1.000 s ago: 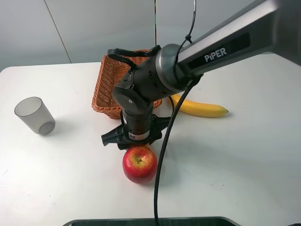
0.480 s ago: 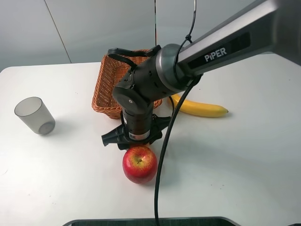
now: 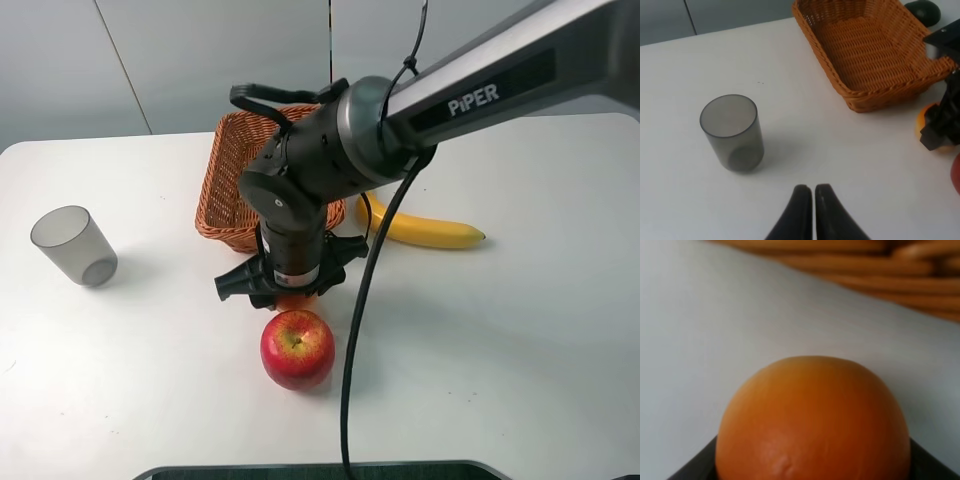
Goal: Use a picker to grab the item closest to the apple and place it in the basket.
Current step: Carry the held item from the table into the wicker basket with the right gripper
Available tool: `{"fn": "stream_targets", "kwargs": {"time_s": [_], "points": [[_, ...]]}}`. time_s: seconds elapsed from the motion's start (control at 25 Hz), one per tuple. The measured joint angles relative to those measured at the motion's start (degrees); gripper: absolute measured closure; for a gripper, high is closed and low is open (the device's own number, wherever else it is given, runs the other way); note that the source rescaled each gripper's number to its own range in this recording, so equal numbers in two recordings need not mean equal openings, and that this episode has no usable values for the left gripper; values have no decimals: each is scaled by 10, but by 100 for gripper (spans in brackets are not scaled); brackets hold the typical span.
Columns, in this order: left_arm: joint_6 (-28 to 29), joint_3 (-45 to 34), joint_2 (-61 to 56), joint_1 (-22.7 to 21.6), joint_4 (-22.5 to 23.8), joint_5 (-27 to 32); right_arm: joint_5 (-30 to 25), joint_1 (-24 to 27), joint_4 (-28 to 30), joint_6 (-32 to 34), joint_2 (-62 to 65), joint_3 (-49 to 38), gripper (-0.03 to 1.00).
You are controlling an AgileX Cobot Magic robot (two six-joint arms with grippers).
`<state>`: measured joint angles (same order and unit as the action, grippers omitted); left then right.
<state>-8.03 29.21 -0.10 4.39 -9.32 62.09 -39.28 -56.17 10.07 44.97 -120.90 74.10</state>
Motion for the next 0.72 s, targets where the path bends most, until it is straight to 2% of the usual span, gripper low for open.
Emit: {"fn": "stream_targets", "kwargs": {"time_s": [0.36,0.72], "points": [[-1,0,0,0,0,0,-38,0,-3,-3,87,1,93],[-2,0,0,0,0,0,-42,22,-3,-54,157,26,93]]}}
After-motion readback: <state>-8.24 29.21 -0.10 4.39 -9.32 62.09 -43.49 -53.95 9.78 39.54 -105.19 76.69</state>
